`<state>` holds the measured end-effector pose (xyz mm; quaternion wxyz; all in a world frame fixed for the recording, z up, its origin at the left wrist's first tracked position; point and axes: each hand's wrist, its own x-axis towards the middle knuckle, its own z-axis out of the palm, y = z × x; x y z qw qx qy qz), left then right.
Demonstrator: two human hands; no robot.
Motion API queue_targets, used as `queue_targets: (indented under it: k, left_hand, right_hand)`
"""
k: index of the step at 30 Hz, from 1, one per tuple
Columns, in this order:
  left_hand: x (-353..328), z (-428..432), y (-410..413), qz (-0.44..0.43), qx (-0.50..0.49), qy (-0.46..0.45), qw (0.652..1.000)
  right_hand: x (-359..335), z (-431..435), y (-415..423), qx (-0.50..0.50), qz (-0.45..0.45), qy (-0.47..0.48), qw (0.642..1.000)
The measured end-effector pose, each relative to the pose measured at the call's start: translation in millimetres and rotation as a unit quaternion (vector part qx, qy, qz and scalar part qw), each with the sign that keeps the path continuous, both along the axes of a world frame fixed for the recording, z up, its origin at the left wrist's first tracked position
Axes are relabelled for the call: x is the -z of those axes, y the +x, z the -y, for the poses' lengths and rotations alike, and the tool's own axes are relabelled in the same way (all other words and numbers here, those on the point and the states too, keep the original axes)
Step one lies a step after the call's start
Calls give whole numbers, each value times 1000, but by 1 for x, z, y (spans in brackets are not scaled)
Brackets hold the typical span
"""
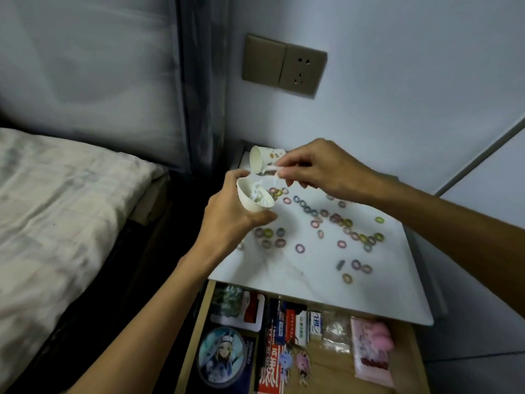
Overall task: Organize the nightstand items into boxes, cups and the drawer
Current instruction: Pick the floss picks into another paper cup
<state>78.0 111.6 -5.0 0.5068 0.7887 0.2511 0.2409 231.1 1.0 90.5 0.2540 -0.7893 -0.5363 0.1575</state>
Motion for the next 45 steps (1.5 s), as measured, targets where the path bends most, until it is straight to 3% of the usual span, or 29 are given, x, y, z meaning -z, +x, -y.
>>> queue_targets:
  k: [5, 13, 19, 29, 38, 43, 45]
  left_hand:
    - [1, 29, 6, 2, 59, 11, 998]
    - [4, 49, 9, 8, 99, -19, 995]
    - [6, 60, 13, 6, 114, -3, 993]
    - [5, 62, 16, -5, 113, -7, 994]
    - [7, 64, 15, -9, 116, 7, 993]
    - [5, 67, 16, 1, 120, 3, 993]
    - [6, 67, 16, 4, 119, 3, 993]
  right_hand:
    - [4, 14, -22, -88, 105, -108, 985]
    - [11, 49, -17, -35, 56, -112, 991]
    - [8, 52, -23, -65, 102, -159, 980]
    - [9, 43, -28, 17, 79, -104, 991]
    - [7, 53, -24, 78, -28, -54, 995]
    - [25, 51, -39, 37, 44, -94, 994]
    - [24, 54, -38, 37, 18, -83, 996]
